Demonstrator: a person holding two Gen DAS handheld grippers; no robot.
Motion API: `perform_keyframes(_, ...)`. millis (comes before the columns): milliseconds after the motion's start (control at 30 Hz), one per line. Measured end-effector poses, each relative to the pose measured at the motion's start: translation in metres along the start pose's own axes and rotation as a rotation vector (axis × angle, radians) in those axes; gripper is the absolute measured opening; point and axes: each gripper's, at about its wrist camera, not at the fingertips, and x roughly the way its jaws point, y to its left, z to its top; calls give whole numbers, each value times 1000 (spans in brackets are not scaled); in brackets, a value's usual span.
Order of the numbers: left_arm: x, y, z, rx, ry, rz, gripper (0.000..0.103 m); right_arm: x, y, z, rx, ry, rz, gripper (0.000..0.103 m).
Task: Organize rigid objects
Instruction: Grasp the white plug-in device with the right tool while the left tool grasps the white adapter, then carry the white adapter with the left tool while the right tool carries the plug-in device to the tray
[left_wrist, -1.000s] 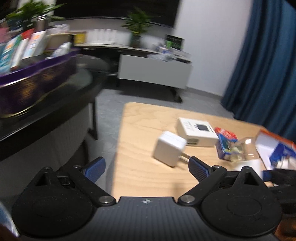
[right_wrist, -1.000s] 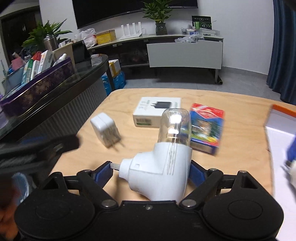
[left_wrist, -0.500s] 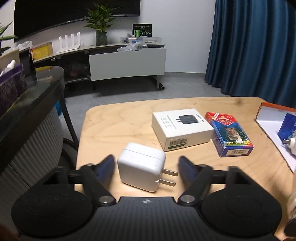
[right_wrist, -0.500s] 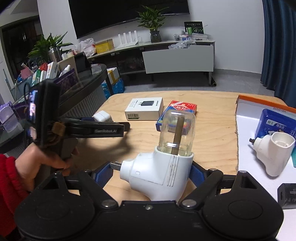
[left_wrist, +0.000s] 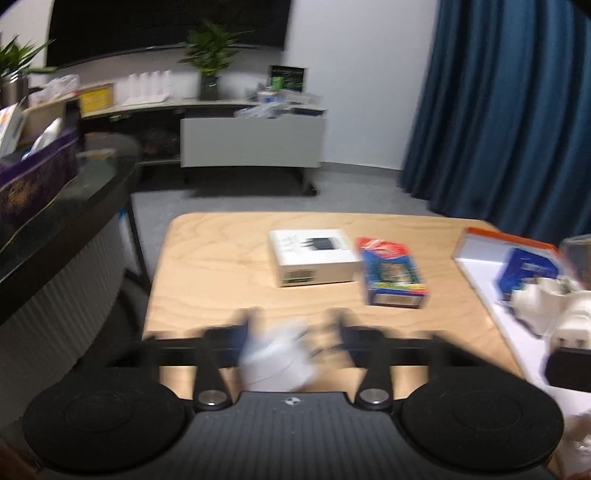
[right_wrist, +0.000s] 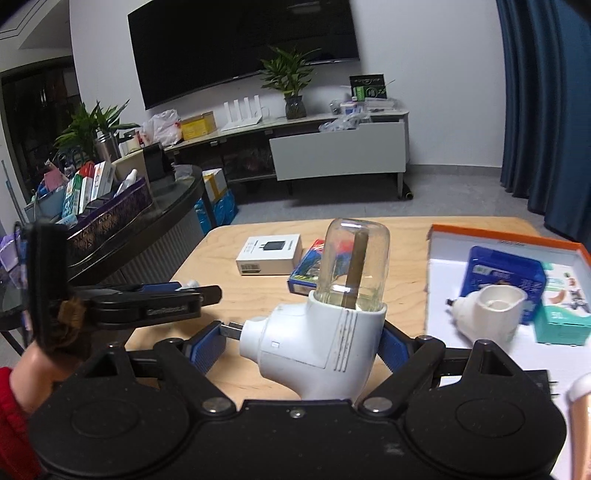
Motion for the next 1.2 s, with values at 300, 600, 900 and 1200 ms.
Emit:
perform_keyframes(300, -17, -2, -32, -6, 20, 49, 96, -37, -18, -17, 28, -17, -21, 101)
perform_keyframes(600, -10, -3, -53, 71, 67, 42, 102, -48, -21, -20, 41, -32, -8, 101)
perform_keyframes(900, -2, -10, -49, 64, 46, 61, 51, -52, -21, -17, 41, -49, -5, 101)
perform_keyframes(1200, -39, -33, -33, 20, -4, 22, 51, -70, -33, -10, 60, -98, -16, 101)
